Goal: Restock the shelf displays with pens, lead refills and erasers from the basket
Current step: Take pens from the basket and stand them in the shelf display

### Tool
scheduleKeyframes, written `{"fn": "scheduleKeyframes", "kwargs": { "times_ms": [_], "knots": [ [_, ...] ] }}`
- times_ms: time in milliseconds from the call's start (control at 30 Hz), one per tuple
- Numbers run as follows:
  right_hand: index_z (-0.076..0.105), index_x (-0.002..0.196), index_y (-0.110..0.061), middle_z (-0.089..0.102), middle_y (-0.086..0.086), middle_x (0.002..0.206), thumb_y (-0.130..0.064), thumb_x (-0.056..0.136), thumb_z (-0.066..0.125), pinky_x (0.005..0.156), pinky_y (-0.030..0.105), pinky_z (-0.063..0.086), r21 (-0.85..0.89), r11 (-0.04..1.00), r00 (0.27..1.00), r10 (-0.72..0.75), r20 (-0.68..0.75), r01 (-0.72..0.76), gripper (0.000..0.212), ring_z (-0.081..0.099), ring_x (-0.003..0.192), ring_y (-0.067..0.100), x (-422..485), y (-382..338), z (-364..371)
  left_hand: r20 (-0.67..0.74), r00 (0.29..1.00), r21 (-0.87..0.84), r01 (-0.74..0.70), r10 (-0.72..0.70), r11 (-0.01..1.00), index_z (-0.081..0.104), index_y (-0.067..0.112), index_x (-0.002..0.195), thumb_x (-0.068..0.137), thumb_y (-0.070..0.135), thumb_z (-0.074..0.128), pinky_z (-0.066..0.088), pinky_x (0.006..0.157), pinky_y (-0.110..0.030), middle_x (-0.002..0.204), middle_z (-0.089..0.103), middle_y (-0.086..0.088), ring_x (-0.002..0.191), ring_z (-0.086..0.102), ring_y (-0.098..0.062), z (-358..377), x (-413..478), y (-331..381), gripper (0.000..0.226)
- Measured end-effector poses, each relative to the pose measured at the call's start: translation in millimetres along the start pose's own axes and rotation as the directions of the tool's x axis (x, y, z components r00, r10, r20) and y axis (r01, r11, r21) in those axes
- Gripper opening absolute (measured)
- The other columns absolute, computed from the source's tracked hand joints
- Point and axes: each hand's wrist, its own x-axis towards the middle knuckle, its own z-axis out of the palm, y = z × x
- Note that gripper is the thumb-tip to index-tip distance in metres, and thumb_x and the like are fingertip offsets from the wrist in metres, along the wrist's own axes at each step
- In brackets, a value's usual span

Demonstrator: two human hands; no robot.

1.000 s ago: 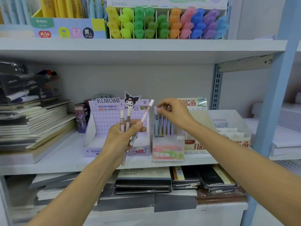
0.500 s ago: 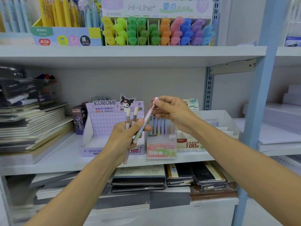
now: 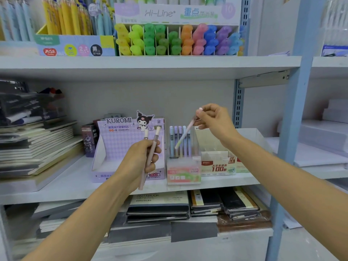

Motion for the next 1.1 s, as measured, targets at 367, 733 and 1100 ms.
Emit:
{"fn": "scheduleKeyframes", "kwargs": {
  "times_ms": [367,733,1100],
  "knots": [
    [0.062,0.091,-0.007,0.071,0.012,0.080,-0.012,0.093,0.063,0.065,0.025,0.059,-0.286,0.952,0.986,-0.064,0.154,0.106,0.006,0.072,0.073,0.024,7.0,24.4,29.0,0.110,0.991,0.011,-0.076,0.074,0.997,0.067,0.006,0.108,0.103,0.016,0.043,0.051,0.060,-0.019,0.072,0.061,-0.001,0.063,0.056,-0.009,-11.1,7.5,-9.8,0.026],
    [0.064,0.089,-0.014,0.072,0.003,0.074,-0.020,0.090,0.068,0.061,0.030,0.059,-0.346,0.923,0.978,-0.111,0.176,0.167,0.007,0.070,0.062,0.015,18.9,27.4,36.8,0.144,0.985,0.032,-0.100,0.094,0.994,0.064,0.020,0.115,0.101,0.034,0.046,0.034,0.042,-0.020,0.063,0.052,0.003,0.047,0.040,-0.009,-15.3,17.7,-19.6,0.026],
    [0.074,0.076,-0.014,0.063,-0.005,0.060,-0.035,0.084,0.072,0.054,0.026,0.042,-0.523,0.829,0.979,-0.133,0.156,0.196,0.023,0.050,0.051,0.007,22.2,34.9,43.4,0.180,0.981,0.001,-0.070,0.068,0.998,0.069,0.010,0.112,0.103,0.022,0.044,0.051,0.056,-0.022,0.071,0.063,-0.004,0.060,0.057,-0.013,-15.8,19.1,-22.5,0.029]
  ]
}}
